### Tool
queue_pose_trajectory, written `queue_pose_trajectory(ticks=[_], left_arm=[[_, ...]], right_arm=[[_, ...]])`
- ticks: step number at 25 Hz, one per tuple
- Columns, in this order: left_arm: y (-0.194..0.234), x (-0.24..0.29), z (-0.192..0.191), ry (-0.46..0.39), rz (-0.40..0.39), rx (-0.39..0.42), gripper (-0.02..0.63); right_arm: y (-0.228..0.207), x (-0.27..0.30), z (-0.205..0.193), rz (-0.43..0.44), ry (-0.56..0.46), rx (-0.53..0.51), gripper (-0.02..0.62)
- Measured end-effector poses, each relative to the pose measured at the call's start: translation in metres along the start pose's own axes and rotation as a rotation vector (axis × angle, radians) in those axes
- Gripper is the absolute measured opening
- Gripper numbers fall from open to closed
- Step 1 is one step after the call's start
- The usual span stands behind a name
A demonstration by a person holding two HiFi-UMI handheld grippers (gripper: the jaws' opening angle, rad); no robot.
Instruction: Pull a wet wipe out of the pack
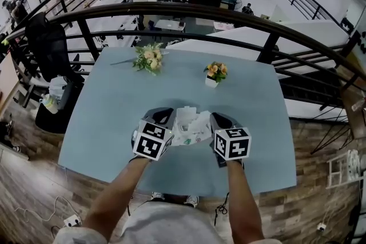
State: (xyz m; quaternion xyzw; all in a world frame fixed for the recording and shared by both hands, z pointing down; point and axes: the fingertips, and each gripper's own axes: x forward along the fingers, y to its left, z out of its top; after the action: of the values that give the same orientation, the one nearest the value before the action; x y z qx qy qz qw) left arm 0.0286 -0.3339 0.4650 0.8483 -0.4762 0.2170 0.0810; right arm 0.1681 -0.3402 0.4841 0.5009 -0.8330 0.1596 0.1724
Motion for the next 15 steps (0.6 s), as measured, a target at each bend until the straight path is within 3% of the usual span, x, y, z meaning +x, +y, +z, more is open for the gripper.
queue_pose_trajectory(ticks=[15], left_arm=[[-0.032, 0.017, 0.02, -0.027, -0.066, 0.025, -0.006]], right_arm=[[-0.031, -0.037, 0.02, -0.086, -0.071, 0.019, 0.014]])
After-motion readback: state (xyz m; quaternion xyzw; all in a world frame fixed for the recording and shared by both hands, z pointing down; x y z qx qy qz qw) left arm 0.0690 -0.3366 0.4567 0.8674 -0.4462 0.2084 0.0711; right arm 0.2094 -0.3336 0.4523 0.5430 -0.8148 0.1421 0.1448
